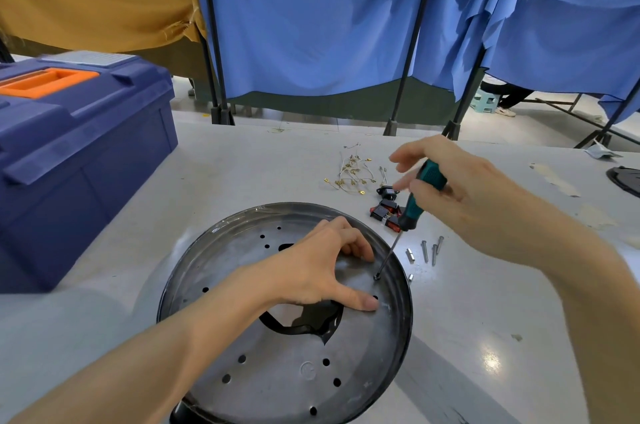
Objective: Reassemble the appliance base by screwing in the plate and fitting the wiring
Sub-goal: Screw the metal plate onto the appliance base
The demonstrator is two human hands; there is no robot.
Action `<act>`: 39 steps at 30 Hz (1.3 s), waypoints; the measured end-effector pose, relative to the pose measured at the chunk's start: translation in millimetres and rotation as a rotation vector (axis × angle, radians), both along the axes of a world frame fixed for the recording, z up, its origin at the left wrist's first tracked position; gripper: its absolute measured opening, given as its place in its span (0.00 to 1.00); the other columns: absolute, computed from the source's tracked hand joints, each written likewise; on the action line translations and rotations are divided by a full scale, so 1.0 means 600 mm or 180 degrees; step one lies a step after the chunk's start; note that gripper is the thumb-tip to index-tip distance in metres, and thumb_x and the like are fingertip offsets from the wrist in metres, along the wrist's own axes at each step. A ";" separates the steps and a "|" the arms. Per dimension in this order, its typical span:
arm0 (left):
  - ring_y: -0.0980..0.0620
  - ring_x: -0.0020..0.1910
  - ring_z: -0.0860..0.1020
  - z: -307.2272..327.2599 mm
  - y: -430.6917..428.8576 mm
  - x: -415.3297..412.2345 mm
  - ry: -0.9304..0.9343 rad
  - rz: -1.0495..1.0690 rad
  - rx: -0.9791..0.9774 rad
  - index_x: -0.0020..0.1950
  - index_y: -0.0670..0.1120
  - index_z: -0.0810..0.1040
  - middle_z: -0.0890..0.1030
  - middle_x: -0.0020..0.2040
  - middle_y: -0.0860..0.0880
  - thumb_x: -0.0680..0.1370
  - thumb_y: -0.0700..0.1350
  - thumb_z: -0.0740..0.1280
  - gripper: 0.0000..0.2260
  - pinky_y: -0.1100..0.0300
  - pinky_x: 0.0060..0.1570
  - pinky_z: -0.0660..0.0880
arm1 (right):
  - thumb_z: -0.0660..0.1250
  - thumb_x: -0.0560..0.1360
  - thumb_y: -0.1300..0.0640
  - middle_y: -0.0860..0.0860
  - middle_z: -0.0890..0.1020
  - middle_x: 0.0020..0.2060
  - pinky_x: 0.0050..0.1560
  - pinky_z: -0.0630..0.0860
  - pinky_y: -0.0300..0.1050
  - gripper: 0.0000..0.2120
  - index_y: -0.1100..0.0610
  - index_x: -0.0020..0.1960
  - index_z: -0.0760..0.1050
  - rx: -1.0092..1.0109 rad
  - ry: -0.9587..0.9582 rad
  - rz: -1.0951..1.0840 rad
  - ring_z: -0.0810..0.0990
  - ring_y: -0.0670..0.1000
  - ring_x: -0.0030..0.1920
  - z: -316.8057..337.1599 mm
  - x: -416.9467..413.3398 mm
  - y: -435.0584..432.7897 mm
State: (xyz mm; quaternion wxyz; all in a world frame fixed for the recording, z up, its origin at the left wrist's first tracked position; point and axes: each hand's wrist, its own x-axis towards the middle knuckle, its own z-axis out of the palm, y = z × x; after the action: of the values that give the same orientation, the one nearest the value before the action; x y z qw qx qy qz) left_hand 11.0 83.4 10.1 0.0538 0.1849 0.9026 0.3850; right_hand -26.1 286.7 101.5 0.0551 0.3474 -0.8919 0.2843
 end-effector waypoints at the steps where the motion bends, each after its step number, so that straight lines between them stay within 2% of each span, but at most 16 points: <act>1: 0.65 0.54 0.68 0.000 0.000 0.000 -0.0009 -0.0005 -0.0003 0.56 0.55 0.76 0.71 0.54 0.57 0.66 0.55 0.79 0.22 0.73 0.53 0.66 | 0.61 0.79 0.51 0.40 0.76 0.54 0.52 0.75 0.36 0.12 0.46 0.62 0.70 0.0106 -0.0144 0.0036 0.77 0.42 0.54 0.008 -0.002 0.007; 3: 0.64 0.54 0.68 0.000 0.000 -0.001 0.0002 -0.0002 -0.0013 0.56 0.54 0.76 0.71 0.54 0.57 0.66 0.55 0.79 0.22 0.72 0.53 0.66 | 0.64 0.76 0.48 0.44 0.80 0.51 0.53 0.80 0.44 0.12 0.49 0.58 0.74 -0.0026 -0.0269 0.0061 0.81 0.48 0.52 0.018 0.000 0.009; 8: 0.61 0.55 0.69 0.000 0.000 -0.002 0.0001 0.0004 -0.0009 0.57 0.53 0.76 0.72 0.54 0.57 0.66 0.54 0.79 0.23 0.67 0.55 0.69 | 0.67 0.73 0.44 0.54 0.81 0.30 0.37 0.81 0.55 0.18 0.60 0.40 0.78 -0.0080 0.0275 -0.0348 0.83 0.54 0.31 0.015 0.008 -0.014; 11: 0.61 0.53 0.72 0.004 0.005 0.000 -0.0054 -0.0015 0.0204 0.56 0.52 0.77 0.75 0.53 0.56 0.65 0.50 0.81 0.23 0.67 0.55 0.71 | 0.61 0.70 0.37 0.53 0.70 0.21 0.31 0.73 0.50 0.26 0.61 0.32 0.72 0.0382 0.1096 -0.0641 0.71 0.53 0.25 0.012 0.020 -0.032; 14: 0.60 0.52 0.75 0.008 0.011 0.002 -0.0164 -0.0071 0.0592 0.55 0.51 0.78 0.78 0.51 0.52 0.68 0.46 0.79 0.19 0.68 0.53 0.71 | 0.53 0.72 0.31 0.49 0.60 0.20 0.28 0.58 0.44 0.30 0.56 0.26 0.59 0.0702 0.1602 -0.0948 0.59 0.48 0.24 0.013 0.041 -0.057; 17: 0.58 0.48 0.76 0.014 0.024 0.009 -0.0192 -0.0030 0.1026 0.51 0.50 0.78 0.80 0.48 0.47 0.75 0.50 0.72 0.08 0.70 0.49 0.70 | 0.49 0.77 0.34 0.50 0.61 0.22 0.28 0.52 0.43 0.30 0.55 0.27 0.56 0.0840 0.1579 -0.1187 0.59 0.49 0.24 0.017 0.047 -0.077; 19: 0.53 0.45 0.74 0.013 0.033 0.012 -0.0168 -0.0036 0.1091 0.51 0.47 0.78 0.78 0.45 0.43 0.78 0.53 0.68 0.10 0.62 0.51 0.70 | 0.42 0.78 0.41 0.50 0.63 0.25 0.28 0.52 0.44 0.24 0.54 0.30 0.58 0.1010 0.1525 -0.1141 0.60 0.50 0.25 0.019 0.044 -0.081; 22: 0.55 0.42 0.72 0.010 0.040 0.014 -0.0094 -0.0024 0.1009 0.50 0.47 0.76 0.74 0.40 0.53 0.79 0.56 0.65 0.12 0.54 0.52 0.69 | 0.40 0.75 0.50 0.52 0.73 0.34 0.32 0.66 0.49 0.20 0.56 0.37 0.67 0.0870 0.0952 -0.0641 0.72 0.56 0.34 0.026 0.038 -0.070; 24: 0.50 0.43 0.73 0.009 0.040 0.013 -0.0079 -0.0008 0.0957 0.50 0.49 0.75 0.76 0.42 0.50 0.79 0.59 0.63 0.13 0.45 0.56 0.70 | 0.47 0.80 0.51 0.55 0.76 0.36 0.38 0.75 0.56 0.20 0.60 0.42 0.72 0.0742 0.0481 -0.0534 0.76 0.57 0.36 0.035 0.032 -0.060; 26: 0.44 0.47 0.74 0.011 0.041 0.014 -0.0112 0.0014 0.1108 0.53 0.52 0.73 0.77 0.46 0.44 0.78 0.60 0.64 0.13 0.41 0.59 0.72 | 0.54 0.82 0.49 0.55 0.78 0.29 0.34 0.79 0.53 0.21 0.61 0.39 0.72 0.0672 0.0177 -0.0505 0.78 0.55 0.28 0.042 0.024 -0.053; 29: 0.47 0.41 0.70 0.019 0.044 0.014 -0.0092 0.0089 0.1278 0.59 0.59 0.69 0.74 0.44 0.41 0.76 0.66 0.59 0.17 0.50 0.49 0.71 | 0.59 0.79 0.41 0.53 0.75 0.18 0.26 0.76 0.48 0.27 0.60 0.31 0.69 0.0622 0.0230 -0.0600 0.74 0.52 0.18 0.043 0.024 -0.066; 31: 0.46 0.41 0.69 0.019 0.045 0.014 -0.0008 0.0067 0.1274 0.63 0.63 0.67 0.75 0.45 0.38 0.76 0.68 0.55 0.19 0.51 0.46 0.69 | 0.58 0.78 0.35 0.51 0.69 0.20 0.27 0.67 0.45 0.32 0.58 0.26 0.63 0.0674 0.0743 -0.0802 0.70 0.50 0.22 0.037 0.028 -0.082; 33: 0.44 0.43 0.73 0.018 0.045 0.015 0.0099 0.0009 0.1181 0.62 0.66 0.68 0.76 0.46 0.39 0.78 0.67 0.52 0.16 0.45 0.49 0.71 | 0.53 0.76 0.31 0.50 0.66 0.23 0.28 0.59 0.43 0.34 0.56 0.25 0.59 0.0698 0.1099 -0.1009 0.67 0.49 0.25 0.033 0.031 -0.094; 36: 0.42 0.47 0.74 0.012 0.045 0.011 0.0158 -0.0003 0.1158 0.60 0.68 0.69 0.76 0.47 0.41 0.79 0.66 0.51 0.13 0.44 0.53 0.72 | 0.47 0.72 0.27 0.50 0.67 0.21 0.27 0.58 0.42 0.35 0.56 0.24 0.61 0.0755 0.1342 -0.1137 0.68 0.49 0.23 0.028 0.032 -0.097; 38: 0.42 0.51 0.73 0.011 0.043 0.005 0.0153 -0.0016 0.1154 0.54 0.67 0.71 0.76 0.48 0.43 0.80 0.64 0.51 0.11 0.48 0.56 0.71 | 0.46 0.69 0.25 0.49 0.75 0.27 0.31 0.67 0.44 0.37 0.56 0.33 0.74 0.0669 0.1235 -0.0958 0.74 0.49 0.28 0.024 0.026 -0.086; 39: 0.44 0.51 0.74 0.010 0.042 0.002 0.0113 -0.0026 0.1147 0.52 0.65 0.71 0.76 0.49 0.43 0.80 0.63 0.51 0.11 0.49 0.58 0.72 | 0.49 0.69 0.26 0.48 0.80 0.35 0.36 0.72 0.45 0.35 0.54 0.46 0.80 0.0435 0.1067 -0.0730 0.76 0.46 0.33 0.022 0.023 -0.078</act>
State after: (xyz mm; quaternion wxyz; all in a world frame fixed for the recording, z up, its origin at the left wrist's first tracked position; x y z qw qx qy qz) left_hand 12.4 108.8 16.0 0.0054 0.2019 0.8191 0.5370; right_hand -12.5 240.0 114.4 0.2110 0.2889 -0.9211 0.1533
